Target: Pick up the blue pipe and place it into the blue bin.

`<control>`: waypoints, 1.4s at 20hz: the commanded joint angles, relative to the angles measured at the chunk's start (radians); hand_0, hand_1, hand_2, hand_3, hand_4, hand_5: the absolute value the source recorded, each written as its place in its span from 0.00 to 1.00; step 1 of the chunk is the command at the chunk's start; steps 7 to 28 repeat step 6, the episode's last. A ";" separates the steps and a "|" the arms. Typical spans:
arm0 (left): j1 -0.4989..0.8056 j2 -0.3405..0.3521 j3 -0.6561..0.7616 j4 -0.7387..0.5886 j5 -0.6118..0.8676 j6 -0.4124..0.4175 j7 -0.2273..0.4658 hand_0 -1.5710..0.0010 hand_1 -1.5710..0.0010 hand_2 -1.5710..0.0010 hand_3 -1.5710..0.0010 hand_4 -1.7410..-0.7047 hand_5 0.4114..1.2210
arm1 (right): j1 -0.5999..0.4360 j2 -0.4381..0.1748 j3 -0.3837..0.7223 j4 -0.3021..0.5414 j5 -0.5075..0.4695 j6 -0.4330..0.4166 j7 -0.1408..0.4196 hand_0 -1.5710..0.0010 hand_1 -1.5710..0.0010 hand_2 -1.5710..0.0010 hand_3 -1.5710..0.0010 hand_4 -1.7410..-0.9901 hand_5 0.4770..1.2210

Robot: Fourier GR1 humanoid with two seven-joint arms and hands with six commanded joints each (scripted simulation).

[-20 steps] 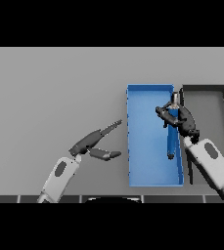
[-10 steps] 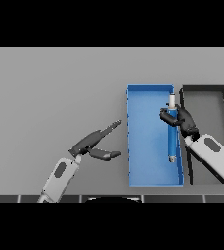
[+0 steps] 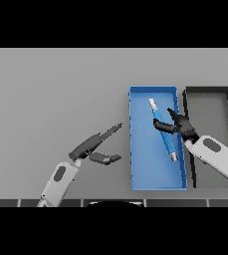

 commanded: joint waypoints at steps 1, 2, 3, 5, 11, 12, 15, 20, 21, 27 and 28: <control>-0.007 -0.008 -0.003 0.001 -0.001 0.003 0.011 1.00 1.00 1.00 1.00 0.78 0.10 | -0.004 0.004 0.005 0.005 0.007 0.002 0.002 0.98 0.99 0.99 1.00 0.86 0.32; -0.010 -0.007 -0.001 0.001 -0.001 0.003 0.010 1.00 1.00 1.00 1.00 0.78 0.10 | -0.008 0.004 0.012 0.004 0.016 0.011 0.001 0.99 0.99 0.99 1.00 0.87 0.32; -0.014 -0.006 0.001 -0.004 0.000 0.005 0.012 1.00 1.00 1.00 1.00 0.78 0.10 | -0.006 0.000 0.015 0.003 0.018 0.016 0.002 0.99 0.99 0.99 1.00 0.87 0.32; -0.020 -0.003 0.007 -0.021 0.011 0.003 0.019 1.00 1.00 1.00 1.00 0.78 0.11 | -0.024 -0.003 0.027 0.007 0.012 0.032 0.002 0.99 0.99 0.99 1.00 0.87 0.32; -0.012 -0.003 0.003 -0.027 0.013 0.002 0.027 1.00 1.00 1.00 1.00 0.78 0.10 | -0.020 0.005 0.029 -0.003 0.014 0.022 -0.006 0.99 0.99 0.99 1.00 0.87 0.32; -0.012 -0.003 0.003 -0.027 0.013 0.002 0.027 1.00 1.00 1.00 1.00 0.78 0.10 | -0.020 0.005 0.029 -0.003 0.014 0.022 -0.006 0.99 0.99 0.99 1.00 0.87 0.32; -0.012 -0.003 0.003 -0.027 0.013 0.002 0.027 1.00 1.00 1.00 1.00 0.78 0.10 | -0.020 0.005 0.029 -0.003 0.014 0.022 -0.006 0.99 0.99 0.99 1.00 0.87 0.32; -0.012 -0.003 0.003 -0.027 0.013 0.002 0.027 1.00 1.00 1.00 1.00 0.78 0.10 | -0.020 0.005 0.029 -0.003 0.014 0.022 -0.006 0.99 0.99 0.99 1.00 0.87 0.32; -0.012 -0.003 0.003 -0.027 0.013 0.002 0.027 1.00 1.00 1.00 1.00 0.78 0.10 | -0.020 0.005 0.029 -0.003 0.014 0.022 -0.006 0.99 0.99 0.99 1.00 0.87 0.32; -0.012 -0.003 0.003 -0.027 0.013 0.002 0.027 1.00 1.00 1.00 1.00 0.78 0.10 | -0.020 0.005 0.029 -0.003 0.014 0.022 -0.006 0.99 0.99 0.99 1.00 0.87 0.32; -0.012 -0.003 0.003 -0.027 0.013 0.002 0.027 1.00 1.00 1.00 1.00 0.78 0.10 | -0.020 0.005 0.029 -0.003 0.014 0.022 -0.006 0.99 0.99 0.99 1.00 0.87 0.32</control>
